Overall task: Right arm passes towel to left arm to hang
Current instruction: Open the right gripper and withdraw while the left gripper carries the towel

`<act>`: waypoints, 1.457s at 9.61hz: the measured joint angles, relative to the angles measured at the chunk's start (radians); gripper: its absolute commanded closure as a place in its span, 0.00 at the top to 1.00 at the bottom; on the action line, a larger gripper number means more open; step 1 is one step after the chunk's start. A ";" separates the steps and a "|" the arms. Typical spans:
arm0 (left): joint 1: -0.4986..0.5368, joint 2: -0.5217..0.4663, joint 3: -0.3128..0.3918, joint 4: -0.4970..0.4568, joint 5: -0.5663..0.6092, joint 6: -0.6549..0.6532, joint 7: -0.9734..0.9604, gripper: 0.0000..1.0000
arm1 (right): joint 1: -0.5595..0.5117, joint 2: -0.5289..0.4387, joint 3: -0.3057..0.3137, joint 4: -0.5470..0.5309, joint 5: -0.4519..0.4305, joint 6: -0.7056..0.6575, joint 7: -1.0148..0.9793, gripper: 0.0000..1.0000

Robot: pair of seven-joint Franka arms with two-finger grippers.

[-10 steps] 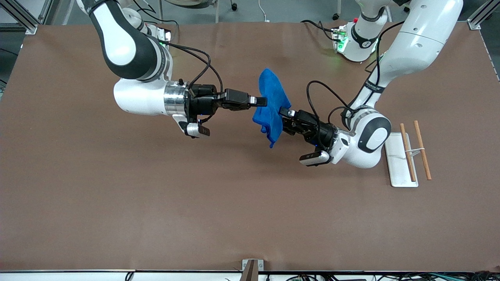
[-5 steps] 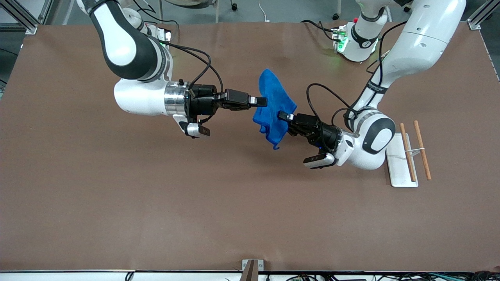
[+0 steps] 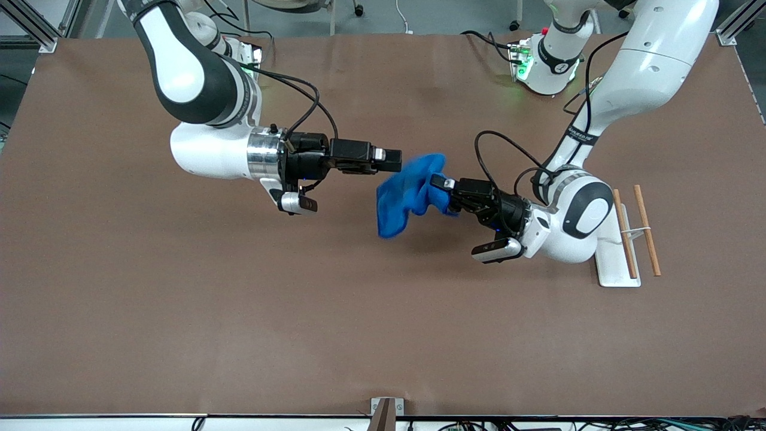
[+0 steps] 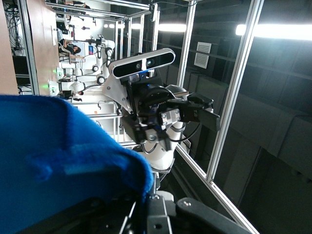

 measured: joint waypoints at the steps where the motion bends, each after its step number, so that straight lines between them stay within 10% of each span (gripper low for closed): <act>1: 0.004 0.000 0.006 0.002 0.000 0.001 0.000 0.00 | -0.006 0.000 -0.009 0.000 -0.082 0.002 -0.002 1.00; 7: 0.042 -0.067 0.010 0.020 0.217 0.231 -0.226 0.00 | -0.189 -0.066 -0.031 0.007 -0.780 -0.002 0.148 1.00; 14: 0.061 -0.240 0.036 0.118 0.993 0.387 -0.797 0.00 | -0.447 -0.110 -0.037 0.002 -1.445 -0.166 0.156 1.00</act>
